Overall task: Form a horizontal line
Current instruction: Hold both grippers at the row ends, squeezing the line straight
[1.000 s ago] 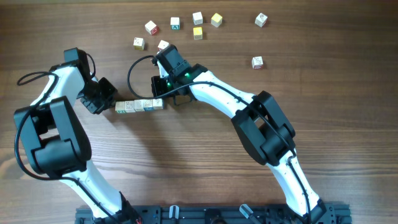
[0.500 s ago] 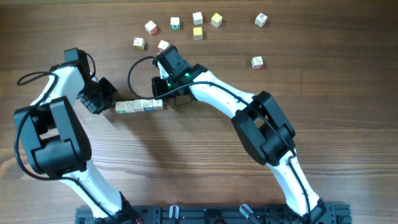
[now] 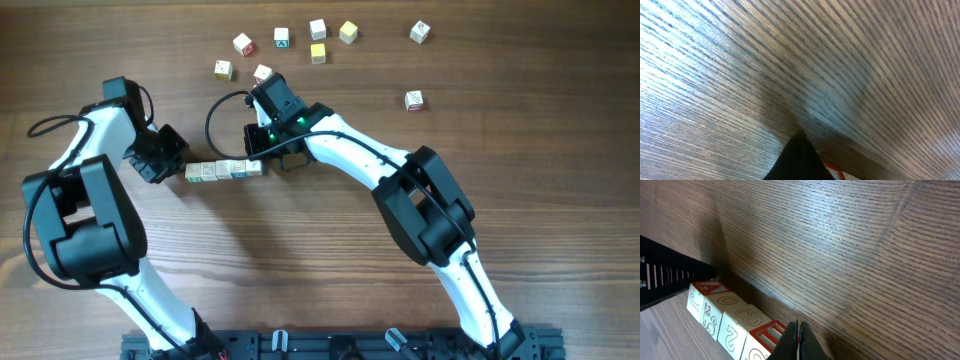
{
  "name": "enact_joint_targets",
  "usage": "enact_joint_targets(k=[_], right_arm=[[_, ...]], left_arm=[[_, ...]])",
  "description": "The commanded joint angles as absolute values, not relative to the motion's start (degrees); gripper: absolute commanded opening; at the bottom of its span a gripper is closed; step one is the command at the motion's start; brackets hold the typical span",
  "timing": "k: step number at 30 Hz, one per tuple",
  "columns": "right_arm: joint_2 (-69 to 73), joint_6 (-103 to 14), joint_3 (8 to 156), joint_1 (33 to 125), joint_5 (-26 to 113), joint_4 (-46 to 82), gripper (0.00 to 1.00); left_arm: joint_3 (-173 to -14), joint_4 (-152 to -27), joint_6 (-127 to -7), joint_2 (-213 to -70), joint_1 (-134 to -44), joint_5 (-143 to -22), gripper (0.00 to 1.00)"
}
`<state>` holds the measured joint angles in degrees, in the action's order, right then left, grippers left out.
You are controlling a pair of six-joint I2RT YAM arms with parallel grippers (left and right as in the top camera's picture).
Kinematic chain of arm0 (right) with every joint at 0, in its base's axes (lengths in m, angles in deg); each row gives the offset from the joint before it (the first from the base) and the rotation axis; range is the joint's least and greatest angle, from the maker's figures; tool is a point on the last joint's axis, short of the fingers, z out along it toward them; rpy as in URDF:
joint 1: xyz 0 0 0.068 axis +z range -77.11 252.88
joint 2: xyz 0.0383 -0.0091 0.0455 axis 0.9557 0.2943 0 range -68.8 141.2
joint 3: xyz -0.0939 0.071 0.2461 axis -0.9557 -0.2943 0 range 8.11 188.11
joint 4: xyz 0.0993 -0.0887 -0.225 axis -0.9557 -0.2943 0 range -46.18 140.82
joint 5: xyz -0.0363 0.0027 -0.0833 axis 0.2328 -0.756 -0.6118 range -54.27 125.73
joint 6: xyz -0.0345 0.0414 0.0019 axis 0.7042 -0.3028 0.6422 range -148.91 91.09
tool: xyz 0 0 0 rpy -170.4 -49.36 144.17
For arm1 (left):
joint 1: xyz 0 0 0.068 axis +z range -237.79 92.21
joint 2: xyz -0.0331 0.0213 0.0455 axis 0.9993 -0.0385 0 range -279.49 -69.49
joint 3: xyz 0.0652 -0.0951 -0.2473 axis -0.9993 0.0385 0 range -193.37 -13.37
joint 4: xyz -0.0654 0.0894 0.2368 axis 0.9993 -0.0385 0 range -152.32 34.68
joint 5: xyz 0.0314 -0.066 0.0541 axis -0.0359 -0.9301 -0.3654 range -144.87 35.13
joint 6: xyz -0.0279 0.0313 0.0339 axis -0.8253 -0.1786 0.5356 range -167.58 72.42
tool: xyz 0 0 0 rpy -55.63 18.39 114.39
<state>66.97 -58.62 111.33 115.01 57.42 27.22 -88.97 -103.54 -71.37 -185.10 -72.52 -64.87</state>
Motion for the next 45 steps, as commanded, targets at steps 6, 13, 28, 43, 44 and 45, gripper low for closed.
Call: enact_joint_targets(k=[6,13,28,43,44,45], right_arm=[[67.75,-58.91,111.59,114.93,58.58,26.65,0.05],[67.75,-58.91,111.59,114.93,58.6,26.39,0.05],[67.75,-58.91,111.59,114.93,59.02,26.17,0.05],[67.75,-58.91,111.59,114.93,59.45,25.87,0.05],[67.75,-58.91,111.59,114.93,59.47,25.84,0.05],[67.75,-58.91,111.59,114.93,59.47,25.84,0.05]], left_arm=[[-87.35,-103.92,-70.72,-186.57,-72.9,-65.74,0.04],[-87.35,-103.92,-70.72,-186.57,-72.9,-65.74,0.04],[-87.35,-103.94,-70.72,-186.57,-72.9,-65.74,0.04],[-87.35,-103.94,-70.72,-186.57,-72.9,-65.74,0.04],[-87.35,-103.94,-70.72,-186.57,-72.9,-65.74,0.04],[-87.35,-103.94,-70.72,-186.57,-72.9,-65.74,0.04]])
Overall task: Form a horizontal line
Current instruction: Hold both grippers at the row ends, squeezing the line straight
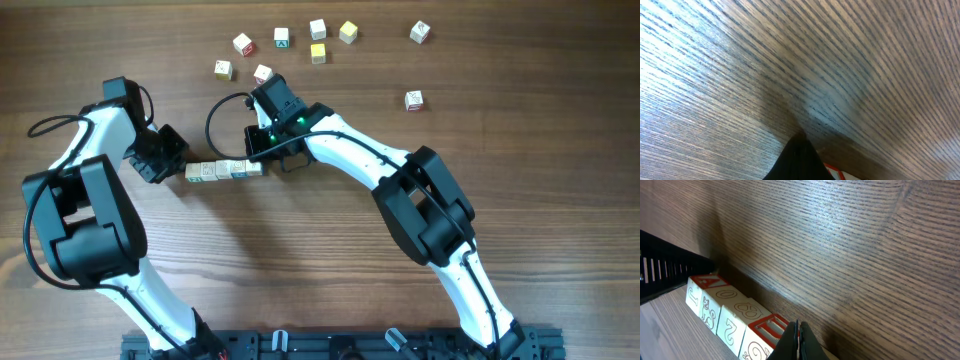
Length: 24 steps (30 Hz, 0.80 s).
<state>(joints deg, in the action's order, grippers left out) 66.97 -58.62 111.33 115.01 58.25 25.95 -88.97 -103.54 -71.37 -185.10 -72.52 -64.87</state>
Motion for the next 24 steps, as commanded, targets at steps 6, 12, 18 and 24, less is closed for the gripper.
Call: enact_joint_targets(k=[6,12,18,24], right_arm=[[67.75,-58.91,111.59,114.93,59.85,25.8,0.05],[67.75,-58.91,111.59,114.93,59.85,25.52,0.04],[67.75,-58.93,111.59,114.93,59.85,25.21,0.05],[67.75,-58.8,111.59,114.82,58.73,25.71,0.05]], left_arm=[[-87.35,-103.92,-70.72,-186.57,-72.9,-65.74,0.04],[-87.35,-103.92,-70.72,-186.57,-72.9,-65.74,0.04],[-87.35,-103.92,-70.72,-186.57,-72.9,-65.74,0.04],[-87.35,-103.92,-70.72,-186.57,-72.9,-65.74,0.04]])
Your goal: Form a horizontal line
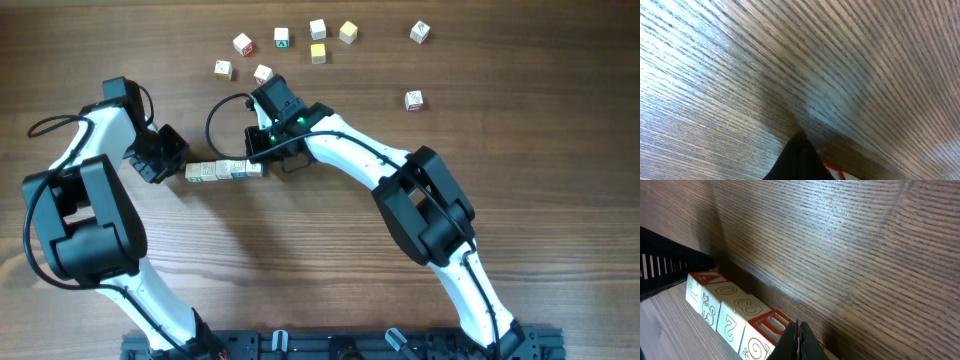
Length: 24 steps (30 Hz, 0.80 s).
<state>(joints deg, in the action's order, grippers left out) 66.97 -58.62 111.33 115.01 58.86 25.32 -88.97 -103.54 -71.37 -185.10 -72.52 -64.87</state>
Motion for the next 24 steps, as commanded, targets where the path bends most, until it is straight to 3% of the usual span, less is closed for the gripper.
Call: enact_joint_targets(k=[1,15,24], right_arm=[[67.75,-58.77,111.59,114.73,57.38,25.89,0.05],[67.71,-62.14,111.61,110.32,49.07,17.01,0.05],[67.71,-61.86,111.61,110.29,60.59,10.48,0.05]], left_arm=[[-87.35,-103.92,-70.72,-186.57,-72.9,-65.74,0.04],[-87.35,-103.94,-70.72,-186.57,-72.9,-65.74,0.04],[-87.35,-103.89,-70.69,-186.57,-72.9,-65.74,0.04]])
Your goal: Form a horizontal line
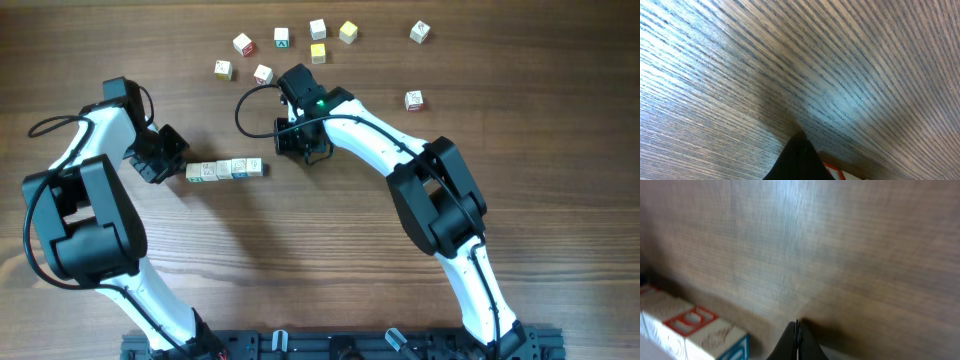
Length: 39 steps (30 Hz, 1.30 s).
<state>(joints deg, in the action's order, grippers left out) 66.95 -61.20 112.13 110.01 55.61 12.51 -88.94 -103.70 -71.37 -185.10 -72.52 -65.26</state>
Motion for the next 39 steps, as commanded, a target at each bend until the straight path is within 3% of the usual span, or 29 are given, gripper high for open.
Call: enact_joint_targets(k=[1,12,39], right_arm=[[67.71,-61.79,111.61,110.29,62.16,10.09,0.04],[67.71,-58.97,111.61,110.4,70.66,10.96,0.05],[67.71,-58.95,111.59,114.18,66.21,14.26,0.04]], left_arm=[[-87.35,-103.89,-70.69,-186.57,-72.9,-65.74,0.04],[-87.35,-103.89,-70.72,-186.57,-72.9,-65.74,0.04],[-87.35,-103.89,-70.72,-186.57,-72.9,-65.74,0.04]])
